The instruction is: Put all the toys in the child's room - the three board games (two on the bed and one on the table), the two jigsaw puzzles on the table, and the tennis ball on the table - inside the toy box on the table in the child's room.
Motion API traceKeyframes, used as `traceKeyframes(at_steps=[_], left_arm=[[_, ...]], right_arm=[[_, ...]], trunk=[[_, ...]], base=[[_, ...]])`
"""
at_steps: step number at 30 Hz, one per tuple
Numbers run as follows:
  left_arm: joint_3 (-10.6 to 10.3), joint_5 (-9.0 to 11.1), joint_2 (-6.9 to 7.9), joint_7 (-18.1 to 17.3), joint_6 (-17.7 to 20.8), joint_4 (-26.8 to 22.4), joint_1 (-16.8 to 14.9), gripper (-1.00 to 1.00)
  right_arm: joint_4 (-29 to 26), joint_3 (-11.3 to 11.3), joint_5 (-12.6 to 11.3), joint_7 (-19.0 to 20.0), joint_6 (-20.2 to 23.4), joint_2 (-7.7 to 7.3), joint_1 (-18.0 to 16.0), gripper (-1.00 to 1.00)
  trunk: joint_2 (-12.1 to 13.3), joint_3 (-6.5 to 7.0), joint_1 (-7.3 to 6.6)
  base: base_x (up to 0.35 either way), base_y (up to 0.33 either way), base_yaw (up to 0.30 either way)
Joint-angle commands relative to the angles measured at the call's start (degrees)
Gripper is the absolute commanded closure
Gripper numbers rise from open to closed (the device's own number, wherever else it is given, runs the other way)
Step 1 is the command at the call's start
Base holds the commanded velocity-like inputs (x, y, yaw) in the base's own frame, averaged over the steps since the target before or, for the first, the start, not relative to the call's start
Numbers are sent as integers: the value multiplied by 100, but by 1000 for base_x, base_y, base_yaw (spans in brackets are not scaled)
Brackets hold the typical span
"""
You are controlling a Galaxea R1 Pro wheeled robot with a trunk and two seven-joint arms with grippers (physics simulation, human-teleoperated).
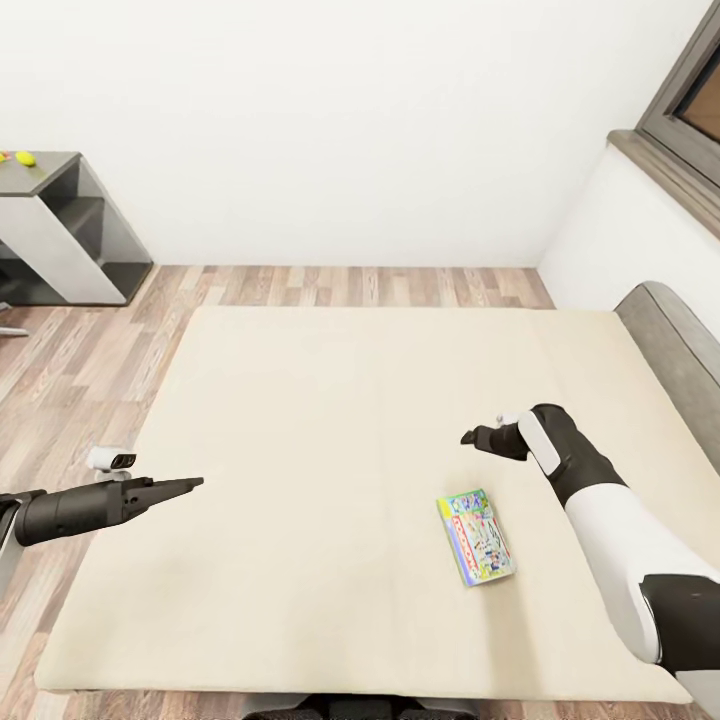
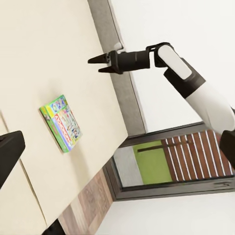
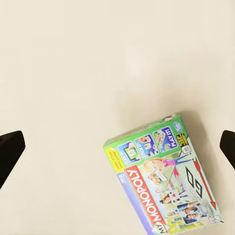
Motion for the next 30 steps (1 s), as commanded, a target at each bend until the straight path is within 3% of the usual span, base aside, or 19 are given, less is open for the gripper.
traceKeyframes(at_steps=[1, 30], left_arm=[[-1, -4, 2, -23, 61, -2, -3, -100], [10, 47, -37, -23, 100, -56, -20, -100]], right_arm=[[-5, 23, -60, -52, 26, -5, -20, -100], [17, 44, -60, -62, 24, -14, -32, -100]], trunk=[[-10, -18, 3], [-10, -292, 3]], base=[[0, 0, 0], [0, 0, 0]])
